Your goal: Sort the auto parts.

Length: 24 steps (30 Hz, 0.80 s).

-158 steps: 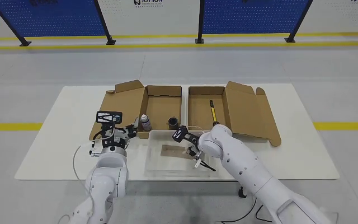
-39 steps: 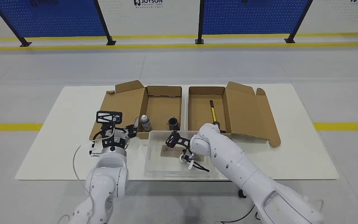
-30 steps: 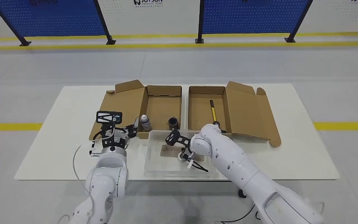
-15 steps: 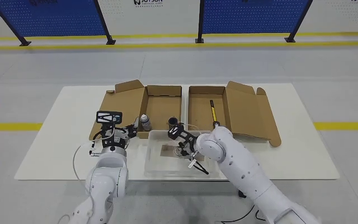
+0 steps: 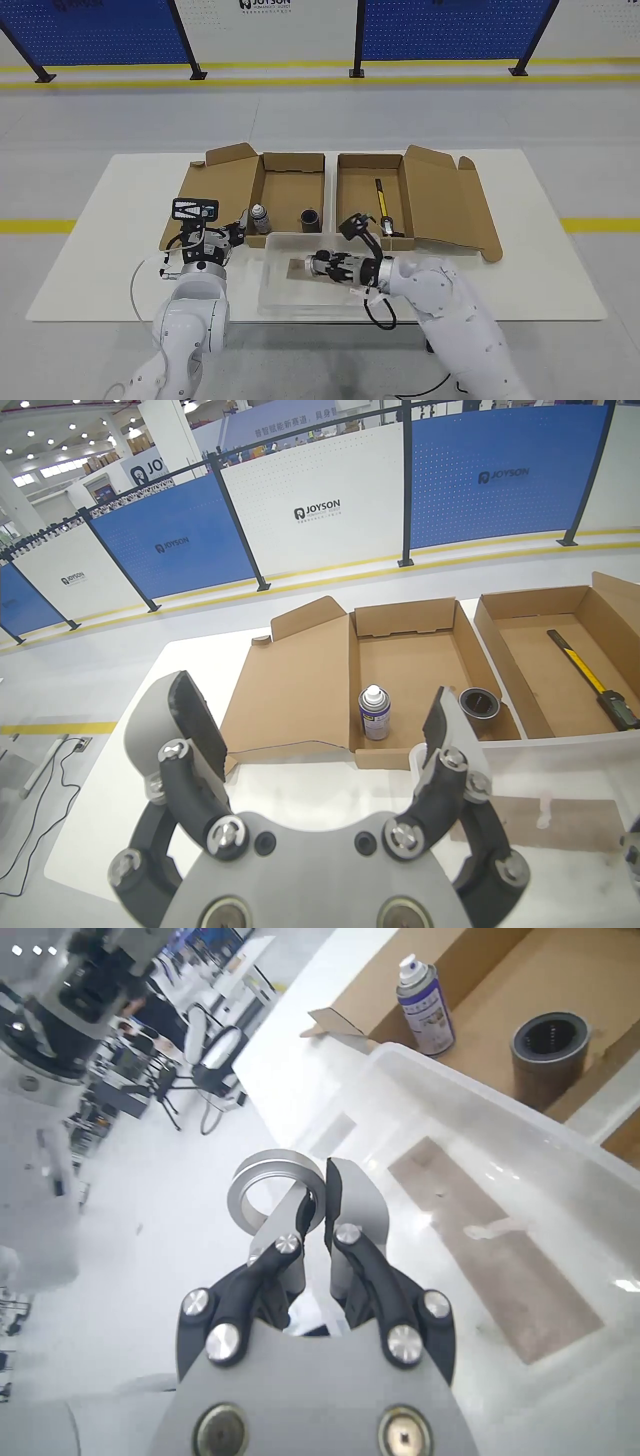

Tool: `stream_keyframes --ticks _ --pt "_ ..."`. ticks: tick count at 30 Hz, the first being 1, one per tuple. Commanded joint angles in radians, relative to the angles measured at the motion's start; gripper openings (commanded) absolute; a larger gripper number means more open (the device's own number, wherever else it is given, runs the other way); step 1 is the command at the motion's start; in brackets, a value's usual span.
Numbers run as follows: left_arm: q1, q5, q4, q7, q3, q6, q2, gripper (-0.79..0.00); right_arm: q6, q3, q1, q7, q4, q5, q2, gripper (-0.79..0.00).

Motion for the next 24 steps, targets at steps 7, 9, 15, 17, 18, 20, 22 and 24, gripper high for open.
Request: stream_keyframes --ticks 7,9,15,17,18,20,22,24 --pt "0.0 0.0 0.0 0.0 0.0 0.0 0.0 0.0 -0.047 -0.001 -0.004 -0.012 0.054 0.127 0.005 -0.785" --pt "0.0 0.0 0.0 0.0 0.0 0.0 0.0 0.0 -0.046 -0.004 -0.002 -0.017 0.057 0.128 0.007 -0.785" --pt "0.0 0.0 0.0 0.0 0.0 0.0 0.0 0.0 -0.037 -0.012 0.001 -0.034 0.054 0.11 0.013 -0.785" --pt "0.0 0.0 0.0 0.0 0.0 0.0 0.0 0.0 -0.032 -0.014 0.002 -0.042 0.051 0.103 0.015 -0.785" --pt "0.0 0.0 0.0 0.0 0.0 0.0 0.0 0.0 -0.03 -0.015 0.002 -0.045 0.049 0.099 0.015 -0.785" --pt "0.0 0.0 0.0 0.0 0.0 0.0 0.0 0.0 -0.025 -0.016 0.002 -0.049 0.045 0.093 0.017 -0.785" --pt "0.0 0.0 0.0 0.0 0.0 0.0 0.0 0.0 -0.021 -0.016 0.002 -0.055 0.04 0.088 0.02 -0.785" --pt "0.0 0.0 0.0 0.0 0.0 0.0 0.0 0.0 -0.015 -0.013 0.004 -0.066 0.033 0.07 0.022 -0.785"
